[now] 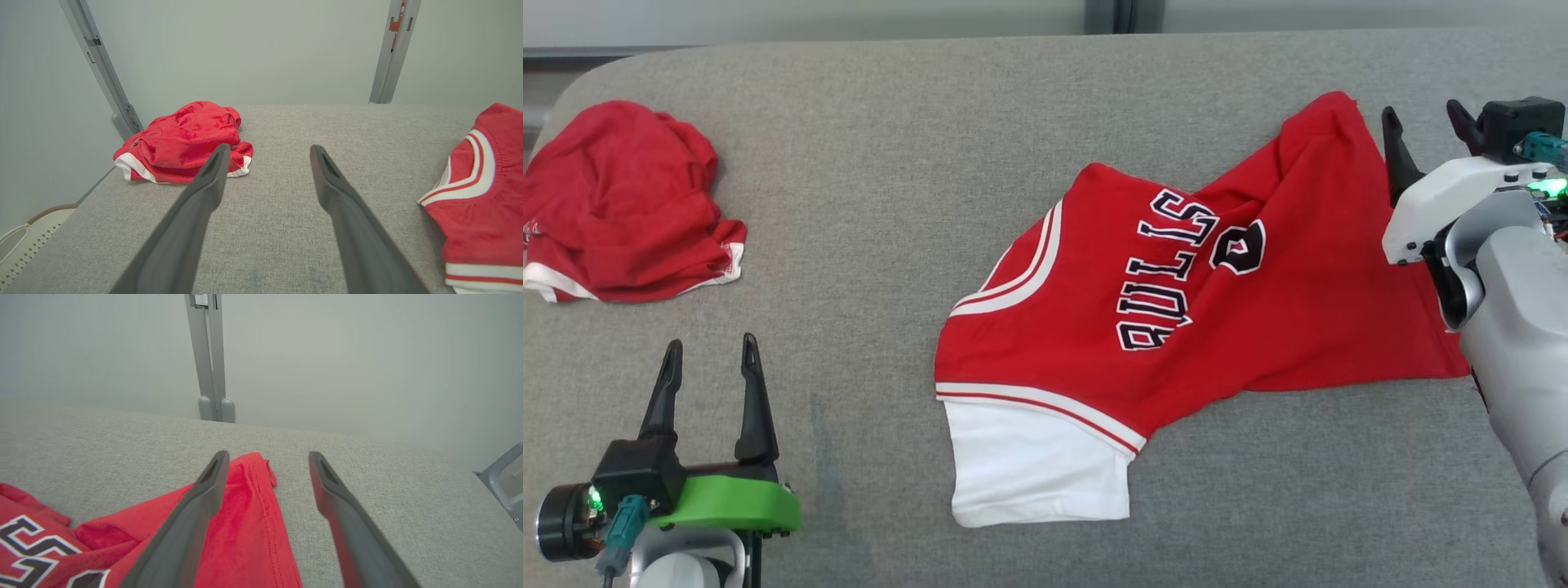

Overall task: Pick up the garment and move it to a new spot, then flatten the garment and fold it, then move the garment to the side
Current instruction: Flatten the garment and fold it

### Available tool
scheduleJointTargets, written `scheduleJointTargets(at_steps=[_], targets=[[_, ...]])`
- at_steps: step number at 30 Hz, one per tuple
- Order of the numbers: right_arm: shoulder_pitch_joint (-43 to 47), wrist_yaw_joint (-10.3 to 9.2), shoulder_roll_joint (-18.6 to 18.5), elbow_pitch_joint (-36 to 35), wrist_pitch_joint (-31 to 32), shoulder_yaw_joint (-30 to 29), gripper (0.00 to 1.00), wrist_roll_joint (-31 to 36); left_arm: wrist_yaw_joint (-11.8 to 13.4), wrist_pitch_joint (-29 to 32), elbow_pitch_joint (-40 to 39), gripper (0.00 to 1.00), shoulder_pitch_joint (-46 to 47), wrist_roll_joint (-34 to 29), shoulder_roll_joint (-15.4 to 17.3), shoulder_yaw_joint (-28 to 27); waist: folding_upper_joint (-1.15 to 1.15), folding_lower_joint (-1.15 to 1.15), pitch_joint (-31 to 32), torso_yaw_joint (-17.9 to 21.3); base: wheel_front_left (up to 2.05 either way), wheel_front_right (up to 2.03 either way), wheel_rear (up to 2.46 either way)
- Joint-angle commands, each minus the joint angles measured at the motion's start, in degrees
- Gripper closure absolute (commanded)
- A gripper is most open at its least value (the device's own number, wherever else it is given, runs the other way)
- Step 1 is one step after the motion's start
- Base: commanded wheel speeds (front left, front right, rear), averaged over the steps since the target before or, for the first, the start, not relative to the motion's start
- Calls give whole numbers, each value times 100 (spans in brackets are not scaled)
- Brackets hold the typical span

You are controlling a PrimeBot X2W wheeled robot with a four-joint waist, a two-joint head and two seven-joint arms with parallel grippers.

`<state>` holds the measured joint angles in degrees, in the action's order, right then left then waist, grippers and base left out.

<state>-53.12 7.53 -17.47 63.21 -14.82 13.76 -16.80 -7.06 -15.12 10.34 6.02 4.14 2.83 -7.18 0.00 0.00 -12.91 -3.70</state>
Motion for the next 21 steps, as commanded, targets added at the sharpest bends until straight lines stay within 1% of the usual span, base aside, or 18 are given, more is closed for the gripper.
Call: scheduleJointTargets(at_steps=[1,6,10,16,18,21], targets=[[178,-8,24,-360,-47,-86,0,6,2,-3,14,0,-89,-41,16,-34,0,0,154,153,0,0,0],[1173,-8,176,-2013,-37,-443,0,208,-10,-3,72,0,-236,-133,52,-85,0,0,386,336,0,0,0],[2022,-8,356,-3128,-38,-664,0,327,-20,-3,140,0,-320,-181,88,-64,0,0,539,435,0,0,0],[3151,-8,612,-4301,-38,-912,0,470,-29,-3,233,0,-419,-212,129,-59,0,0,735,533,0,0,0],[3546,-8,742,-4598,-39,-1064,0,382,-30,-3,247,0,-458,-223,130,-54,0,0,817,534,0,0,0],[4039,-8,827,-4982,-38,-1188,0,460,-30,-3,239,0,-520,-223,135,-75,0,0,911,547,0,0,0]])
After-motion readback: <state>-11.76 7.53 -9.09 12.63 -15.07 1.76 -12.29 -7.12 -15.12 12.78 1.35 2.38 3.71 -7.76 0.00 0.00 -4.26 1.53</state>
